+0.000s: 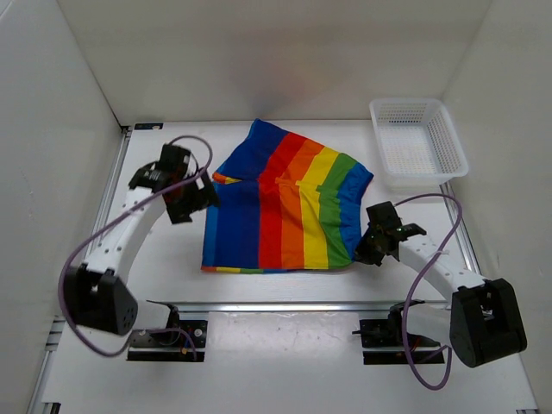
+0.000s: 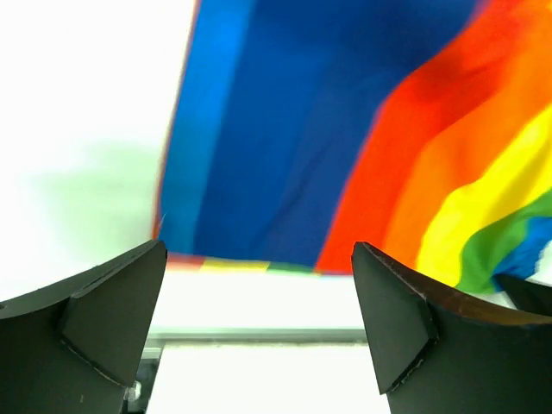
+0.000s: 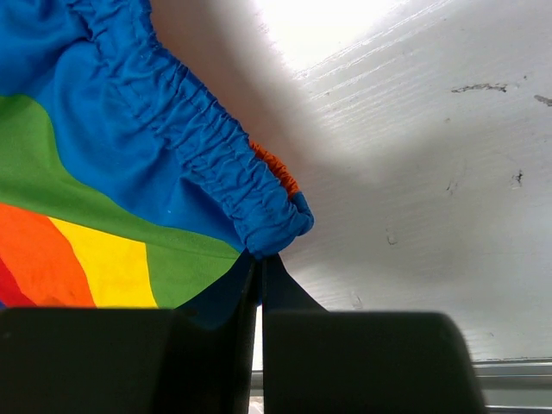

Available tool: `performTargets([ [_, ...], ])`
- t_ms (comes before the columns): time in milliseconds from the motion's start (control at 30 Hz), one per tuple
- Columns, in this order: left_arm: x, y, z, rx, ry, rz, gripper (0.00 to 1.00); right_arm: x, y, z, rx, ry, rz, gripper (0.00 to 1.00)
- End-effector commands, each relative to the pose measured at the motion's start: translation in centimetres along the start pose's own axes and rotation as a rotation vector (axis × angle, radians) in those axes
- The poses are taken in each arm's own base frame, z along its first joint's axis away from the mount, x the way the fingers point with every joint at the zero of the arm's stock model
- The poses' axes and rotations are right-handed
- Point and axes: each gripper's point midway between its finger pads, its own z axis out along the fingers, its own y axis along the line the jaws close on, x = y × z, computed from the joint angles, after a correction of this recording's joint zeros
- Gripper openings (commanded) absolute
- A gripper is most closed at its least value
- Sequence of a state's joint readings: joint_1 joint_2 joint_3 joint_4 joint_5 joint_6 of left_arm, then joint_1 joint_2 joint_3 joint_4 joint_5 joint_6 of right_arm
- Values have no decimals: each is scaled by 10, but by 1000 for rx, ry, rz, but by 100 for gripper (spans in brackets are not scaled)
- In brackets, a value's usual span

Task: Fold and stack the shorts
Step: Flatten the shorts out, then fold the shorts

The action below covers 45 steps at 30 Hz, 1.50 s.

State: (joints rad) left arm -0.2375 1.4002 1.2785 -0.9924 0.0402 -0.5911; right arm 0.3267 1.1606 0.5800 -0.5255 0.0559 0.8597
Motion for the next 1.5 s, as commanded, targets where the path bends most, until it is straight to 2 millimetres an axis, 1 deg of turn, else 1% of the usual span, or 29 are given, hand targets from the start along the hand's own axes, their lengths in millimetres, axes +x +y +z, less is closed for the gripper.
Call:
performTargets([
  [0,55,31,9,-60,113,-120,100,-11,6,-5,0,-28,-16,0],
  [33,82,43,11,-71,153,-173,100,-14,9,-6,-7,-34,-16,0],
  [100,101,51,16,-57,177,-231,100,-12,10,-7,-13,-28,-28,0],
  [133,121,60,23,-60,212,-269,100,-12,8,-5,-6,-22,-39,0],
  [167,128,55,28,-22,238,-282,100,-14,11,-7,-14,-29,-39,0],
  [233,146,62,34,-35,287,-301,100,-13,8,-5,6,-23,-39,0],
  [333,145,64,39,-45,278,-299,100,-13,7,-5,6,-23,-48,0],
  [433,139,65,49,-54,260,-296,100,-13,7,-5,6,-23,-48,0],
  [467,143,68,57,-75,284,-299,98,-13,7,-5,6,-23,-48,0],
  [500,142,70,62,-88,286,-299,98,-13,7,-5,6,-23,-48,0],
  [567,142,73,74,-121,306,-301,93,-13,7,-7,6,-23,-48,0],
  [700,129,72,85,-148,281,-309,88,-14,7,-11,2,-39,-39,0],
  [767,126,73,90,-164,278,-317,84,-14,7,-11,2,-39,-30,0],
  [833,127,73,94,-177,295,-309,65,-15,8,-13,-5,-45,-30,0],
  [867,121,71,94,-174,277,-307,49,-14,6,-13,2,-39,-30,0],
  [900,119,70,95,-174,277,-307,31,-15,5,-13,9,-47,-21,0],
  [933,111,63,91,-141,265,-295,11,-15,5,-13,9,-47,-20,2],
  [1000,103,52,83,-95,230,-283,10,-14,4,-13,16,-41,-21,11],
  [1033,97,45,77,-59,216,-270,10,-11,1,-13,26,-32,-21,29],
  [1067,95,43,74,-46,200,-268,10,-10,-1,-14,34,-25,-21,39],
  [1100,90,38,68,-20,184,-266,10,-4,-8,-13,58,-4,-21,45],
  [1133,88,37,62,-6,169,-254,10,-1,-10,-13,58,-4,-11,57],
  [1167,89,36,58,2,173,-254,10,6,-13,-13,52,19,2,61],
  [1267,98,36,56,13,181,-246,10,14,-11,-15,12,34,27,70],
  [1300,100,38,55,12,182,-246,10,17,-11,-13,0,36,43,70],
  [1333,105,41,57,4,191,-247,10,16,-6,-15,-30,31,42,70],
  [1367,103,42,56,1,177,-237,10,18,-5,-12,-38,36,53,68],
  [1433,106,45,57,-6,185,-238,10,14,3,-9,-66,27,52,68],
  [1467,109,47,58,-12,192,-238,10,12,4,-6,-67,26,51,65],
])
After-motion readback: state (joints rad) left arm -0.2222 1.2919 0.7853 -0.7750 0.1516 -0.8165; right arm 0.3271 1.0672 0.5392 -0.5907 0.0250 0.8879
